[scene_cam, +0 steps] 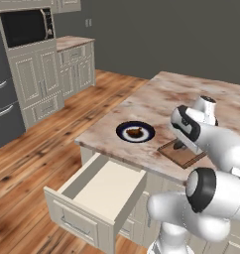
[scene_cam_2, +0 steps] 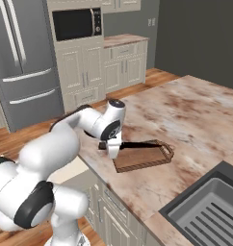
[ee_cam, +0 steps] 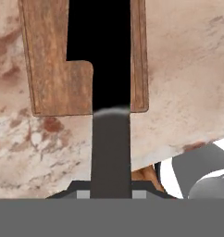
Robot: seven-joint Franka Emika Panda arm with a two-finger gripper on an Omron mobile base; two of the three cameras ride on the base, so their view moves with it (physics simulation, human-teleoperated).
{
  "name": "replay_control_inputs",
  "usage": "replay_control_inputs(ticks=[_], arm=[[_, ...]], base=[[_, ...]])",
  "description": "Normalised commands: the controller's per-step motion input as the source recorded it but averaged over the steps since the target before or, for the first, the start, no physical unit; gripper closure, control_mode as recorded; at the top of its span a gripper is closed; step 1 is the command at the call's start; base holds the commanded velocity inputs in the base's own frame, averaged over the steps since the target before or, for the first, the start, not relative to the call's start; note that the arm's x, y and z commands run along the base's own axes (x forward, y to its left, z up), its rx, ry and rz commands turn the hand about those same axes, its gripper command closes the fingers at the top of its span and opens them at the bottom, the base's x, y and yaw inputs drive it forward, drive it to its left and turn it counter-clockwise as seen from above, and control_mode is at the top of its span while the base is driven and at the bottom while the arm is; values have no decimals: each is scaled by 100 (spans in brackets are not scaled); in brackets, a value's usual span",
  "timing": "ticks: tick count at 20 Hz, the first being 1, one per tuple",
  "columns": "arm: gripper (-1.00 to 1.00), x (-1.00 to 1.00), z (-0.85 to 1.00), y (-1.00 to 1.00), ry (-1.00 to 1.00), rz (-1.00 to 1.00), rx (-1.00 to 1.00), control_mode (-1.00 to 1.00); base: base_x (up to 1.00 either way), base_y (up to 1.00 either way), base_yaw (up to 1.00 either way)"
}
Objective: Pick up the knife from the drawer and place it on the cutting board. Then place the meat from the plate to the cutting board.
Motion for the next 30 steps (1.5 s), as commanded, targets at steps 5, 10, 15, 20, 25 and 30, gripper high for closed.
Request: replay_control_inputs(ticks=[5,10,15,20,25,30], arm=[[100,45,-42,-18,0,1,-1,-100],[100,46,-39,-18,0,4,0,-100],[100,43,-35,-23,2,6,0,-100],[100,36,-32,-26,5,8,0,-100],[100,32,-41,-13,8,7,-1,-100],[100,27,-41,0,10,6,0,-100]], base=[[0,0,0],[0,0,0],[0,0,0],[0,0,0],[0,0,0],[0,0,0]])
